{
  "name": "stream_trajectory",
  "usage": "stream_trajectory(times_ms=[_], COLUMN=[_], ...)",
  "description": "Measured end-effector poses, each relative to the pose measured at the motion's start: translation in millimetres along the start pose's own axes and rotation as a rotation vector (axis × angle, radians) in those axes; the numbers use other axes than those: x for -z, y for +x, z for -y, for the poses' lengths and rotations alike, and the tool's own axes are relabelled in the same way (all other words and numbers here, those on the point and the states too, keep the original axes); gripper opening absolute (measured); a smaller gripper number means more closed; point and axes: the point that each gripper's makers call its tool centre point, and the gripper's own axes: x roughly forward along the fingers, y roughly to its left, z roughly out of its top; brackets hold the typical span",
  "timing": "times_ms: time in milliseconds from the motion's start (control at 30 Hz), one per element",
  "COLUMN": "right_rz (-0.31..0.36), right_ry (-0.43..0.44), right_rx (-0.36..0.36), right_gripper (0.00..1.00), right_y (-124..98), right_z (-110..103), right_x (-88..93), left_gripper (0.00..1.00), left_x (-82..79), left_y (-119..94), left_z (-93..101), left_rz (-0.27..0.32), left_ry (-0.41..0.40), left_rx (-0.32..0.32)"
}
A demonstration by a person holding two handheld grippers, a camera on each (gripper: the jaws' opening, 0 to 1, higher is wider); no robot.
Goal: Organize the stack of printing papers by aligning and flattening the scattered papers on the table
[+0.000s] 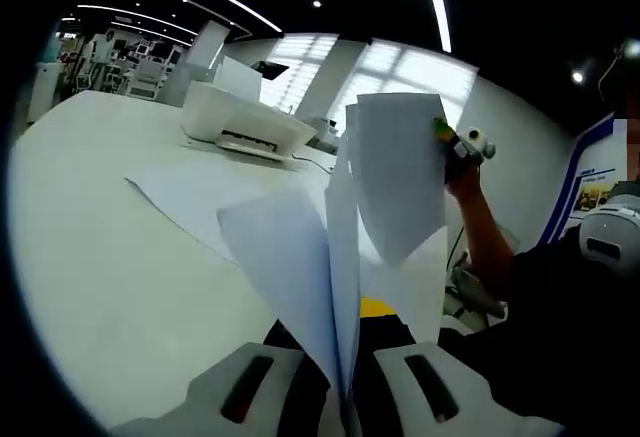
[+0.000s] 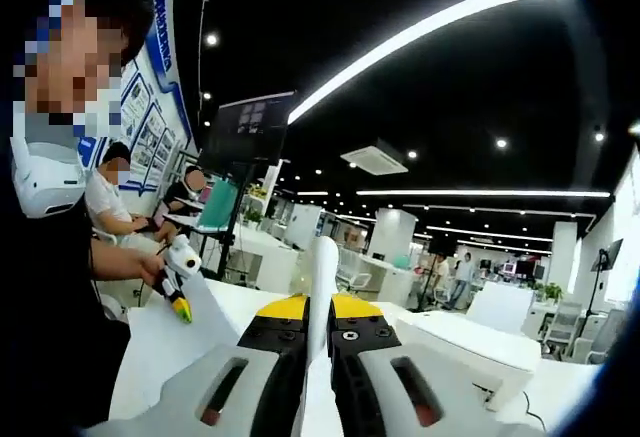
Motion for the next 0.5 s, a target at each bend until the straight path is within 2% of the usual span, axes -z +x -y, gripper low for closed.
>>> stream_trajectory(times_ms=[133,200,500], right_rz=[0.015,0.023,-0.006], right_ry=[-0.019,-0.032,-0.07], right_rx=[-0.04,-0.084,-0.195], right_gripper=[0.03,0.03,0.03], right_y=[2.5,4.3,18.6], right_z=[-6.3,-12.2,-27.0], right_x=[-8.0,-11.9,-11.5], left_gripper=[0.07,0.07,0.07], left_x=[-1.0,-1.4,-2.1], left_y=[-0.4,-0.5,0.3], left_z=[0.6,0.8,3.5], left_rz=[0.0,0.0,-0.009], left_ry=[0.001,0.002,0.012], left_rx=[0.001,0.001,0.014])
